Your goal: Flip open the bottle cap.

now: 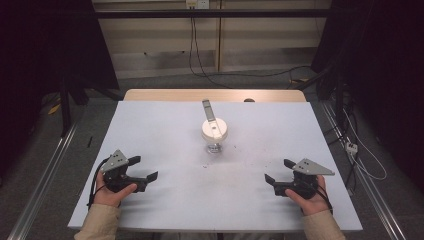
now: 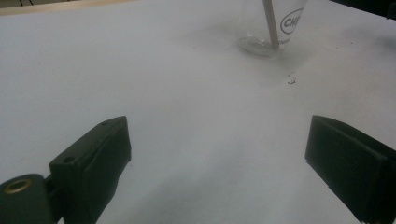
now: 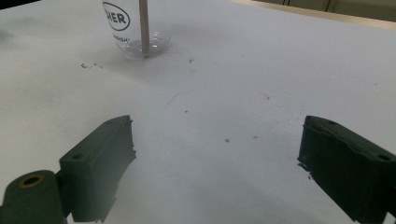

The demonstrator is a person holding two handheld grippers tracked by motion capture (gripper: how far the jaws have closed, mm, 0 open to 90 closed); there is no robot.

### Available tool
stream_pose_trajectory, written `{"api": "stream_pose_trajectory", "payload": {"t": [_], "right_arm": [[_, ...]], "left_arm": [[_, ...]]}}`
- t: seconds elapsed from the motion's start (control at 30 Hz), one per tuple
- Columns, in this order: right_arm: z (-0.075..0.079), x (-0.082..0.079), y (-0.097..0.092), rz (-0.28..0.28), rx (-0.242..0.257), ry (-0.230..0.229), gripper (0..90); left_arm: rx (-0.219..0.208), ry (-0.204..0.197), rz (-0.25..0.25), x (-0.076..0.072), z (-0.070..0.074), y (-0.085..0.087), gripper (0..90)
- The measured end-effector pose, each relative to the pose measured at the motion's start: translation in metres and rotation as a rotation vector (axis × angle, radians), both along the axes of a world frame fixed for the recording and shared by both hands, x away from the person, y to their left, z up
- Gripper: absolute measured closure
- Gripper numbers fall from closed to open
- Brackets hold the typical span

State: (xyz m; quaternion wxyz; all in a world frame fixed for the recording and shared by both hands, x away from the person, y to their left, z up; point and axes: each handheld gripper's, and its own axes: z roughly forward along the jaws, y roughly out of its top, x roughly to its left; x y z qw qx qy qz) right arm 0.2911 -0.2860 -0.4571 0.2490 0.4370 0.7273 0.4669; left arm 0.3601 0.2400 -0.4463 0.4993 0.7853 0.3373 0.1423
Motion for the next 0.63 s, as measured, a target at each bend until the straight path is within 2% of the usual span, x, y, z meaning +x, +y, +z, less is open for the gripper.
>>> {"api": "stream_pose_trajectory", "payload": {"t": [0.63], "right_arm": [[-0.0008, -0.0015, -0.0011, -0.001, 0.000, -0.005, 10.0]], "left_arm": [[0.014, -0.003, -0.009, -0.0009, -0.0001, 0.0000, 6.8]]}}
